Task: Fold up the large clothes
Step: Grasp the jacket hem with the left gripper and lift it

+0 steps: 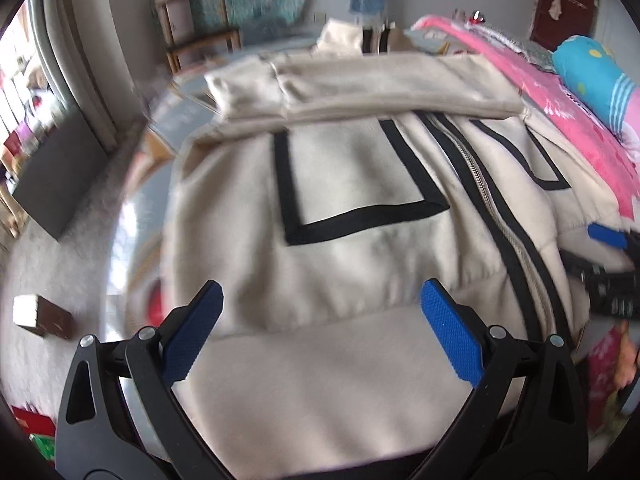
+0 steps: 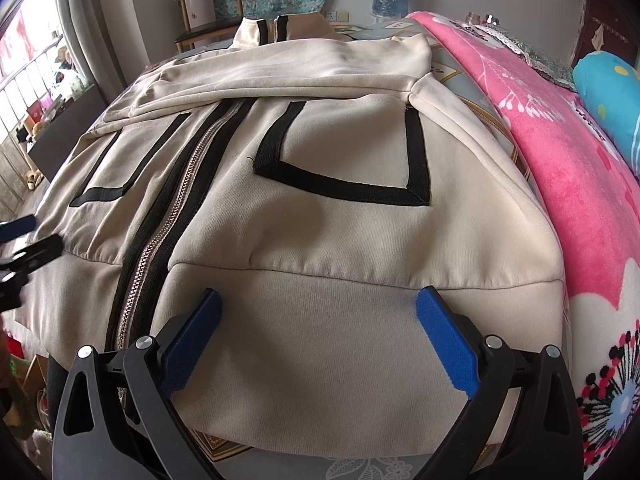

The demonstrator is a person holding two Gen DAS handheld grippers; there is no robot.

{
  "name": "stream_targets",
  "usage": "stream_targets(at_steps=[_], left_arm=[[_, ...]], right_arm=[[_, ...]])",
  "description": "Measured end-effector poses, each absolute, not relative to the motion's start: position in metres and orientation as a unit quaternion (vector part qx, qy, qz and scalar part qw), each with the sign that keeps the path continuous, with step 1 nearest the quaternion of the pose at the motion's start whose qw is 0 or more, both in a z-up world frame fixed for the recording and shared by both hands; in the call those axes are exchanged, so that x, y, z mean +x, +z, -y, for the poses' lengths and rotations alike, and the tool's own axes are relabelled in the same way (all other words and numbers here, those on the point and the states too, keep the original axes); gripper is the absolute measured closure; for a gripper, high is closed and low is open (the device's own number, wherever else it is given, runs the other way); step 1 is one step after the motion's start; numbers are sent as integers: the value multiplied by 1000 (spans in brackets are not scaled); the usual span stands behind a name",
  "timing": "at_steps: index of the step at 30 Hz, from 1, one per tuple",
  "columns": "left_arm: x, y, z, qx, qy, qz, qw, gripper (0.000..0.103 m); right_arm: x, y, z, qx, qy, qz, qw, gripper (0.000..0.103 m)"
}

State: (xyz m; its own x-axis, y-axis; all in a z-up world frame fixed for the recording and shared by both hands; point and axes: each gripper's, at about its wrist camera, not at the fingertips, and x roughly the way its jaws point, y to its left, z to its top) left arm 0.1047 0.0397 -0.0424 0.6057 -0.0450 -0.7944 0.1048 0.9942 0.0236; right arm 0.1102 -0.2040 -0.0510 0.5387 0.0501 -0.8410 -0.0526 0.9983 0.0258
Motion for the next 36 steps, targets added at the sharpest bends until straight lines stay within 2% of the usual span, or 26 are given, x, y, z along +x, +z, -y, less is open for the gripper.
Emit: stream_targets(at_steps=[7,8,10,11,13,16,18,30,36], left_arm=[[42,-38,-83,2,-29,-435,900,10],[39,-39,-86,-2,-28,-436,899,15],[32,-44,-90,-10,-28,-444,896,31],[32,-46,-92,-18,-29,-448,893,34],[32,-51,-98,-39,-31,-457,888,50],[32,-55,-105,-57,-28,-465,883,65],[33,-59,-108,-63,-27,-474,878,70],[29,-64,-120,-118,-76,-486,862,72],[32,-68,-118,-115,-73,-495,858,72]], right_arm=[[111,-52,204,-4,32,-481,876,6],[111,-51,204,-4,32,-481,876,6],[111,-51,204,-4,32,-481,876,6],[111,-51,204,-4,31,-481,876,6],[111,-51,204,-4,31,-482,876,6],[112,-52,204,-3,30,-482,875,6],[112,-52,204,-3,29,-482,875,6],[112,-52,203,-3,28,-482,876,6],[112,-52,204,-3,28,-481,876,6]])
